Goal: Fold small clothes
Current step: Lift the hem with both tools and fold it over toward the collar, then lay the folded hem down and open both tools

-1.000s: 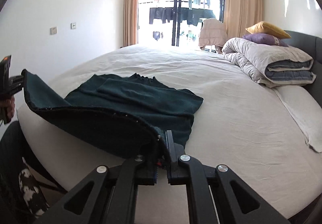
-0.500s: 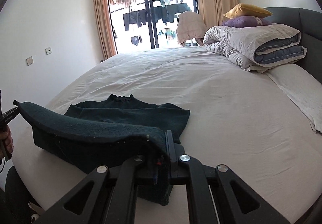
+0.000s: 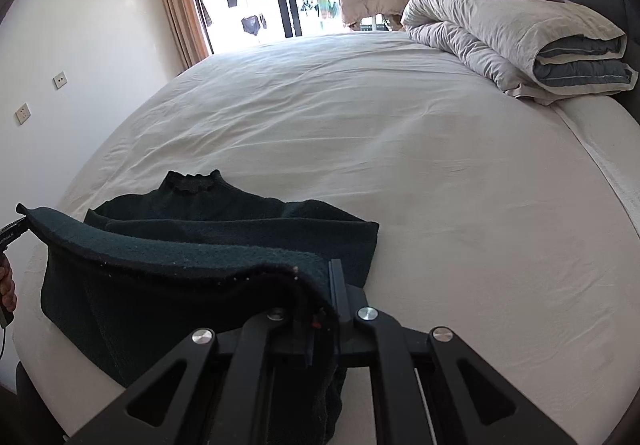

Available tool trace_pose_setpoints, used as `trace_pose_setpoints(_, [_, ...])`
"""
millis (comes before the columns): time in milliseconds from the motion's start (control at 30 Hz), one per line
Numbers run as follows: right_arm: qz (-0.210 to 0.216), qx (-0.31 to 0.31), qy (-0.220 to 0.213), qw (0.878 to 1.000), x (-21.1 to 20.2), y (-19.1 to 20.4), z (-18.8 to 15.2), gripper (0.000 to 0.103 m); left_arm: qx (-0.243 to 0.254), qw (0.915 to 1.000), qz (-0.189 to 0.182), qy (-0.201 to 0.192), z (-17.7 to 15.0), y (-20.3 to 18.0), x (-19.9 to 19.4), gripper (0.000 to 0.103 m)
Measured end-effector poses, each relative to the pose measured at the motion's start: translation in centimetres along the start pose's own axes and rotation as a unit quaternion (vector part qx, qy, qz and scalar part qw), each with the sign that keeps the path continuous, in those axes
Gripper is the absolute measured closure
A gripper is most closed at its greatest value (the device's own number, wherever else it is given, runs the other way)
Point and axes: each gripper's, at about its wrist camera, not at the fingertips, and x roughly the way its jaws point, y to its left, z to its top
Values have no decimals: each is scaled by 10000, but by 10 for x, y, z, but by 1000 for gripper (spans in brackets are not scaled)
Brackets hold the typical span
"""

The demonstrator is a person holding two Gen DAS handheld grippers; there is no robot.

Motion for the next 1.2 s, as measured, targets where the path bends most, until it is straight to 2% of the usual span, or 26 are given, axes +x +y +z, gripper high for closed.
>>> trace_pose_setpoints(133, [-30, -20, 144, 9999, 32, -4, 17, 97, -192, 9991, 34, 366, 12, 12, 43, 99])
trace_pose_setpoints(233, [-48, 59, 538, 9985, 68, -8, 22, 97, -513, 9952, -25, 838, 9, 27, 82, 99])
trace_pose_setpoints(400, [6, 758, 797, 9939, 111, -29, 22, 95, -1206, 9848, -190, 1237, 7, 53, 141, 98])
trace_pose_setpoints(467, [-134, 917, 809, 9924, 119, -33, 21, 86, -1256, 9838, -169, 1272, 12, 53, 153, 97])
trace_pose_setpoints(500, [-219, 1024, 801, 9913, 122, -36, 20, 77, -1228, 9846, -124, 1241, 15, 52, 155, 97])
trace_pose_setpoints(567, [-199, 1220, 712, 9898, 123, -42, 19, 76, -1130, 9862, -60, 1209, 19, 48, 162, 97])
trace_pose_setpoints(667, [-169, 1228, 651, 9902, 122, -41, 16, 66, -1005, 9886, -10, 1121, 16, 43, 161, 96])
trace_pose_setpoints(700, [-145, 1209, 641, 9905, 121, -40, 16, 59, -1011, 9887, -4, 1110, 14, 42, 159, 96])
trace_pose_setpoints(733, [-170, 1217, 628, 9904, 120, -41, 15, 45, -1036, 9886, -13, 1089, 13, 43, 155, 96])
trace_pose_setpoints(800, [-366, 1410, 587, 9876, 116, -47, 13, 34, -1149, 9878, -53, 1049, 11, 45, 153, 96])
trace_pose_setpoints(933, [-316, 1890, 162, 9813, 88, -65, 6, 34, -1245, 9876, -120, 943, 1, 49, 131, 96])
trace_pose_setpoints(1067, [-172, 1906, -154, 9814, 52, -64, -5, 34, -1277, 9885, -20, 808, -5, 52, 110, 95])
trace_pose_setpoints(1133, [20, 1767, -308, 9838, 35, -55, -11, 34, -1217, 9894, 411, 670, -7, 55, 97, 95])
trace_pose_setpoints(1200, [387, 1589, -405, 9857, 22, -41, -14, 35, -1272, 9885, 612, 540, -9, 62, 87, 95])
